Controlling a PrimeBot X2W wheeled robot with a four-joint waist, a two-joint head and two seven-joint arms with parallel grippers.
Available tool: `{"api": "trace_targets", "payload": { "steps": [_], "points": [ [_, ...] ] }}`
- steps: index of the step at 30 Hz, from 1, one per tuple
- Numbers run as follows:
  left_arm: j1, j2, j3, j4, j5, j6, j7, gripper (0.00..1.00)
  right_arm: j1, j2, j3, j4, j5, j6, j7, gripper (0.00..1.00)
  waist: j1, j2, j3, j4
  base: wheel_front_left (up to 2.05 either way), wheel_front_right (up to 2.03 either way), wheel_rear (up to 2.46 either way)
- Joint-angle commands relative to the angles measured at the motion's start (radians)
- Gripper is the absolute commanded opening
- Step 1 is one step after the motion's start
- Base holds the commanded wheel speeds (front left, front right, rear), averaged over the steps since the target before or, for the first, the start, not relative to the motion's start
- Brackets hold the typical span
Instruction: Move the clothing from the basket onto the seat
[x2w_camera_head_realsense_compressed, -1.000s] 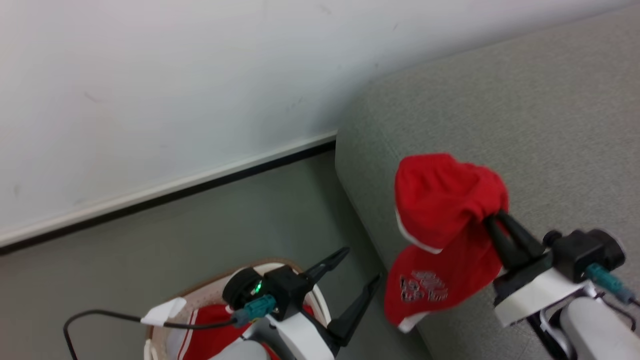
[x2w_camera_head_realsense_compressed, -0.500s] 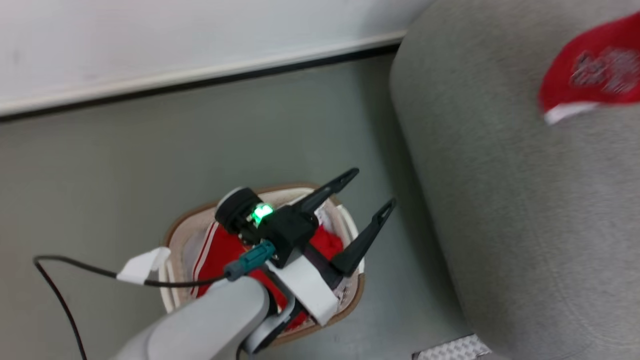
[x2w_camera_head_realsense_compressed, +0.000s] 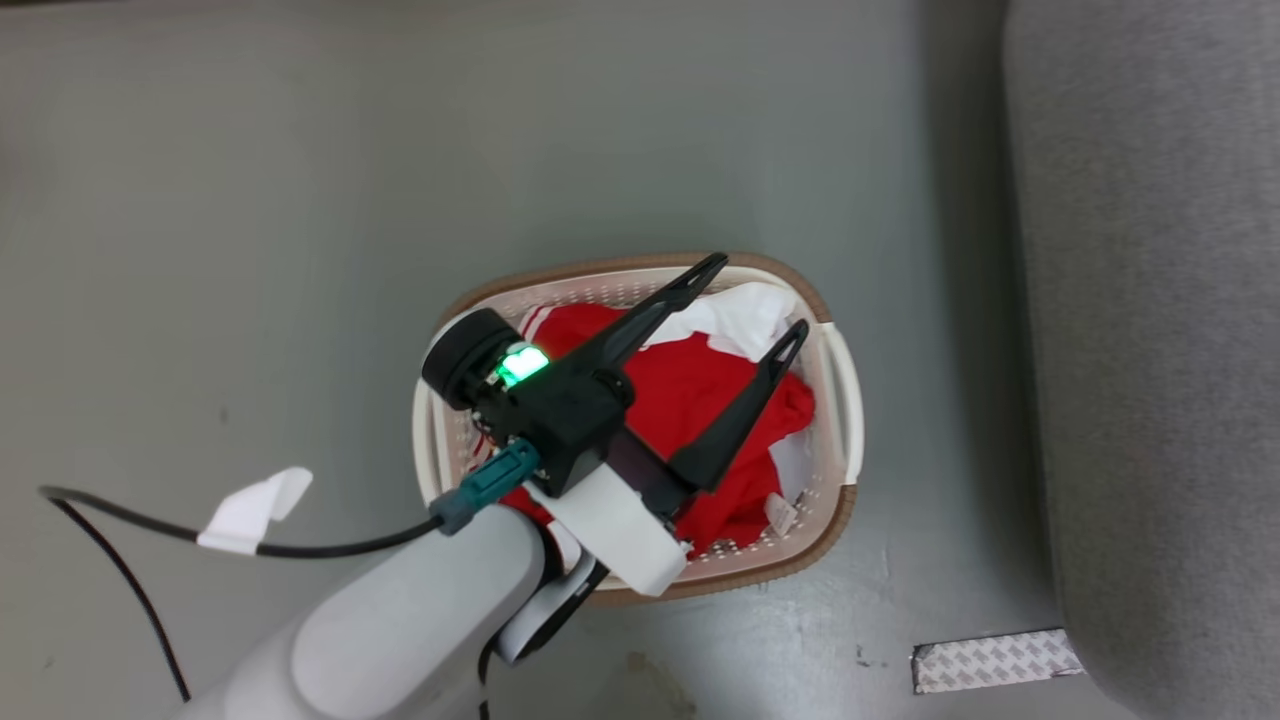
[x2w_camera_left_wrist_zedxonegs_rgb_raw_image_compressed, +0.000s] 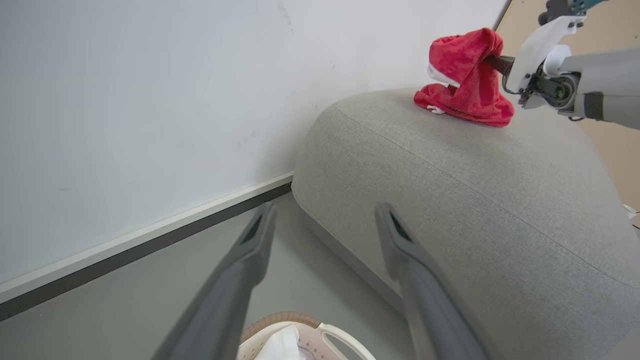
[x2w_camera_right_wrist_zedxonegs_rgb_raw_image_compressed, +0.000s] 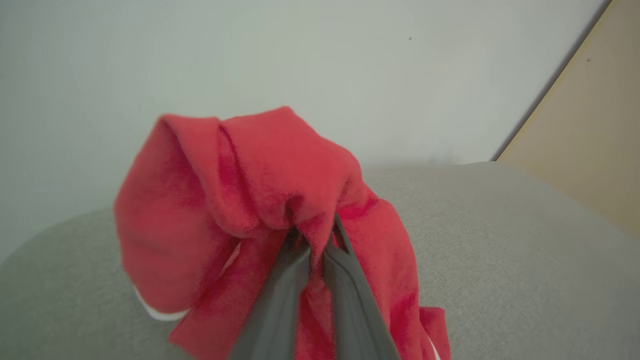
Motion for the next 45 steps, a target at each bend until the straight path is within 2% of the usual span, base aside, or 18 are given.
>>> {"api": "trace_targets", "payload": {
  "steps": [1, 2, 3, 5, 7, 11, 15, 20, 26, 34, 42, 45],
  "points": [
    [0.011, 0.002, 0.003, 0.008, 0.004, 0.003, -0.014, 1.0, 0.022, 0.001, -0.02, 0.007, -0.025, -0.002, -0.009, 0.36, -0.0004, 0.0, 0.01, 0.017, 0.0, 0.0, 0.0],
    [0.019, 0.003, 0.002, 0.012, 0.0, 0.002, -0.016, 1.0, 0.03, 0.014, -0.036, 0.015, -0.056, -0.002, -0.012, 0.62, -0.0004, 0.0, 0.004, 0.016, 0.0, 0.0, 0.0],
    [0.026, 0.004, 0.003, 0.015, -0.003, 0.001, -0.02, 1.0, 0.039, 0.021, -0.048, 0.024, -0.079, -0.002, -0.011, 1.0, -0.0004, 0.0, -0.004, 0.015, 0.0, 0.0, 0.0],
    [0.038, 0.01, 0.009, 0.027, -0.013, 0.002, -0.022, 1.0, 0.06, 0.029, -0.081, 0.027, -0.128, -0.002, -0.016, 1.0, -0.0004, 0.0, -0.023, 0.007, 0.0, 0.0, 0.0],
    [0.056, 0.016, 0.016, 0.037, -0.018, 0.006, -0.027, 1.0, 0.079, 0.064, -0.089, 0.023, -0.155, -0.002, -0.02, 1.0, -0.0004, 0.0, -0.052, -0.004, 0.0, 0.0, 0.0],
    [0.096, 0.02, 0.037, 0.054, -0.04, 0.013, -0.034, 1.0, 0.133, 0.119, -0.046, -0.01, -0.18, -0.002, -0.026, 1.0, -0.0004, 0.0, -0.129, -0.033, 0.0, 0.0, 0.0],
    [0.151, 0.02, 0.058, 0.075, -0.053, 0.02, -0.041, 1.0, 0.234, 0.184, 0.041, -0.103, -0.139, -0.003, -0.026, 1.0, -0.0004, 0.0, -0.22, -0.054, 0.0, 0.0, 0.0],
    [0.248, 0.009, 0.122, 0.086, -0.053, 0.035, -0.041, 1.0, 0.407, 0.23, 0.168, -0.272, -0.044, -0.003, -0.027, 1.0, -0.0004, 0.0, -0.346, -0.052, 0.0, 0.0, 0.0],
    [0.411, 0.002, 0.244, 0.101, -0.027, 0.051, -0.041, 1.0, 0.621, 0.261, 0.309, -0.451, 0.061, -0.003, -0.025, 1.0, -0.0004, 0.0, -0.475, -0.025, 0.0, 0.0, 0.0],
    [0.637, -0.033, 0.448, 0.118, 0.03, 0.052, -0.041, 1.0, 0.861, 0.313, 0.461, -0.587, 0.147, -0.003, -0.025, 1.0, -0.0004, 0.0, -0.603, 0.025, 0.0, 0.0, 0.0],
    [0.811, -0.11, 0.627, 0.141, 0.104, 0.003, -0.041, 1.0, 1.07, 0.358, 0.552, -0.637, 0.165, -0.003, -0.025, 1.0, -0.0004, 0.0, -0.675, 0.049, 0.0, 0.0, 0.0],
    [0.851, -0.138, 0.689, 0.149, 0.142, -0.021, -0.041, 1.0, 1.115, 0.357, 0.581, -0.64, 0.219, -0.003, -0.025, 1.0, -0.0004, 0.0, -0.686, 0.049, 0.0, 0.0, 0.0]
  ]
}}
